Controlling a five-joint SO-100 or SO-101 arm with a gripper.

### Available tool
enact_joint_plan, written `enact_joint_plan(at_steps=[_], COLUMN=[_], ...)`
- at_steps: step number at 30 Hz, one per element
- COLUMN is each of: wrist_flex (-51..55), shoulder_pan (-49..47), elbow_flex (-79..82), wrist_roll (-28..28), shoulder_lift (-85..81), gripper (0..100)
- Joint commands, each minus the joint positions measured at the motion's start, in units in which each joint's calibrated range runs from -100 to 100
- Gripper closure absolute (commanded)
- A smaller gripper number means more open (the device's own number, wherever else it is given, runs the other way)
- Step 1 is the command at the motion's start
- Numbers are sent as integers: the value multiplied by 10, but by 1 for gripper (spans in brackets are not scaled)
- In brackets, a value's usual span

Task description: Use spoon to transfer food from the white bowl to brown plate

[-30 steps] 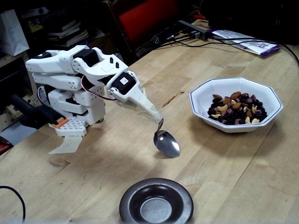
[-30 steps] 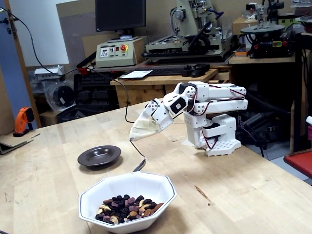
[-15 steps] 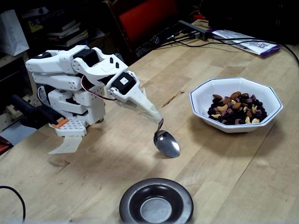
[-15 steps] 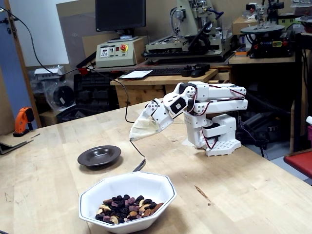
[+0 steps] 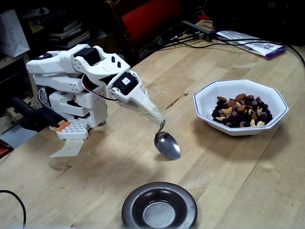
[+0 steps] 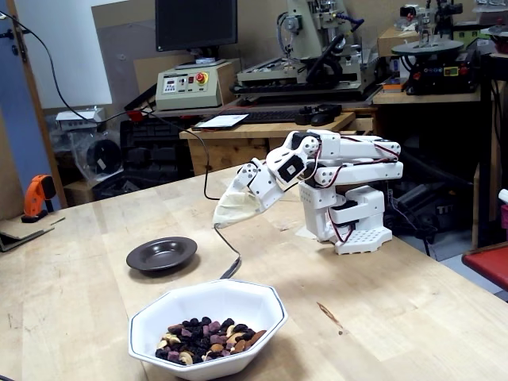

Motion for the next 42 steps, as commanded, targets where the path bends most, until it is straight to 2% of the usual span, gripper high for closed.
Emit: enact_joint_plan(at_steps=[1, 20, 32, 42], wrist_flex=[-2, -3, -10, -6], shoulder_pan=[-4, -4, -6, -127], elbow_flex=[-67, -237, -422, -589], wrist_roll=[4, 5, 4, 1], shoulder_lift=[6, 16, 240, 348], gripper=[96, 96, 96, 96])
